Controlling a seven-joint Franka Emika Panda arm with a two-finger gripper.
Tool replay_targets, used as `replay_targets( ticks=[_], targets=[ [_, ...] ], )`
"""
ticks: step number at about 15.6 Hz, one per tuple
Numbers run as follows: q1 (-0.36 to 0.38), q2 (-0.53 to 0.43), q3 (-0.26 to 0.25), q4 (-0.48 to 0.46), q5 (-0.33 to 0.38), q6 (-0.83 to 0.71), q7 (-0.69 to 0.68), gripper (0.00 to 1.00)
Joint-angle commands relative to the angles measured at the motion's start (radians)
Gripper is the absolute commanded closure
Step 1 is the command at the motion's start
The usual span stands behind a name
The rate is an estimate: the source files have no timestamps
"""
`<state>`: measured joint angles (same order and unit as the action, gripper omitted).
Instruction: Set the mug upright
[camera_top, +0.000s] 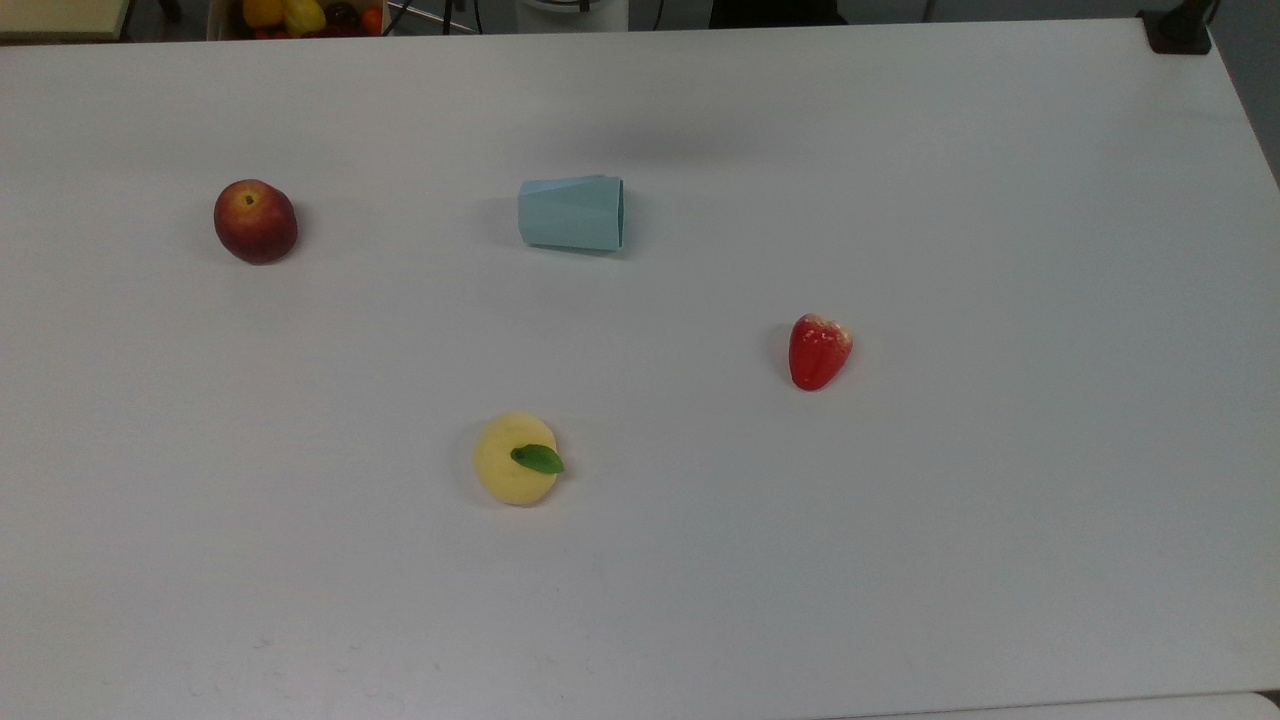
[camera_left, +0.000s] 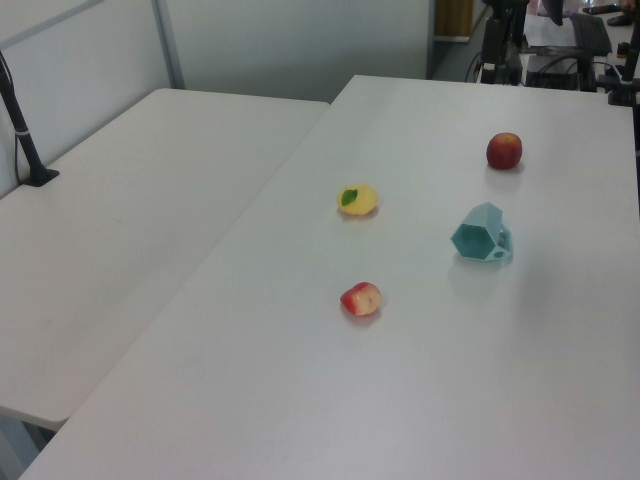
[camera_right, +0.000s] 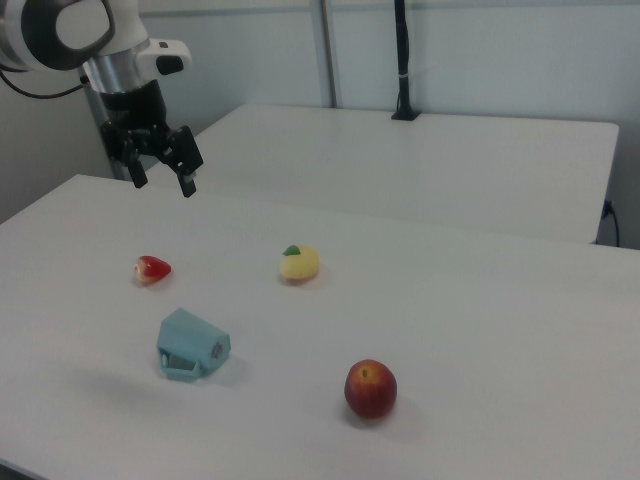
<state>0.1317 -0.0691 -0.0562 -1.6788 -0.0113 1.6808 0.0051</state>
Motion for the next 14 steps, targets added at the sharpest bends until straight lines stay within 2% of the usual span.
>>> replay_targets(
  ticks=[1,14],
  targets=[
    [0.016,-0.012,-0.014,-0.007,-0.007,0.004,-0.01,0.0],
    [0.008,-0.009,-0.014,-0.013,-0.004,0.005,-0.022,0.0]
  ],
)
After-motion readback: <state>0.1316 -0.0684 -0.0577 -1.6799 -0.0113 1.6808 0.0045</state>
